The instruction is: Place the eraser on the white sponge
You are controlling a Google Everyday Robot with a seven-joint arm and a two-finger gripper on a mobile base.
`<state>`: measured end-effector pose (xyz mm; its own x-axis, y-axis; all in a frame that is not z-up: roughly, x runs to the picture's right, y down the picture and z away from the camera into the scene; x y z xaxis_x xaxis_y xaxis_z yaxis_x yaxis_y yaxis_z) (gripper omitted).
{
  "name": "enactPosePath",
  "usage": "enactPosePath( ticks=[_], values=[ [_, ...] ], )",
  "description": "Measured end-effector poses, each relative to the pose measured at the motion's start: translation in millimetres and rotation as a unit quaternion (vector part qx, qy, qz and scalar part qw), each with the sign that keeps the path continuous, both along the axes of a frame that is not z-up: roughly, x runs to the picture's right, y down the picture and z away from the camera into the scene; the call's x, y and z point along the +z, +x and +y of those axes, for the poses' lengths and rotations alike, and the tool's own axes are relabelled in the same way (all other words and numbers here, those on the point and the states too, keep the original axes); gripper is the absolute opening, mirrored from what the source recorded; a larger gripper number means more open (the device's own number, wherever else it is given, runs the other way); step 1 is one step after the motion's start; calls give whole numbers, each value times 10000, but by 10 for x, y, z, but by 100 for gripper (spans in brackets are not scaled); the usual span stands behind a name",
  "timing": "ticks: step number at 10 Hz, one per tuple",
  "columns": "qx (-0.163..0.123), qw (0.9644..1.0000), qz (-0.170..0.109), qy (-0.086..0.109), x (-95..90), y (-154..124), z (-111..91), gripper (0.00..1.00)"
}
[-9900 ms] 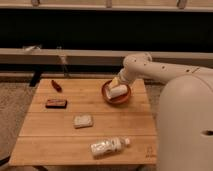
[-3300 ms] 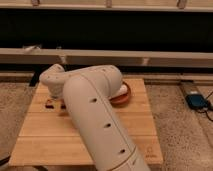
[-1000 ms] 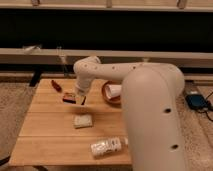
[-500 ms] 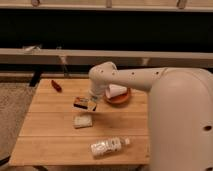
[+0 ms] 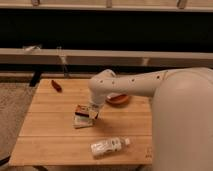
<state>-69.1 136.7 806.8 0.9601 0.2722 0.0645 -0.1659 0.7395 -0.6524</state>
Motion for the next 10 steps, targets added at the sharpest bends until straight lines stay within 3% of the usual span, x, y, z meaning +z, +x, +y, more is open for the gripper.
enactPosePath(
  ticks=[10],
  values=[
    [-422, 9990, -107, -125, 14, -183, 316, 5]
  ],
)
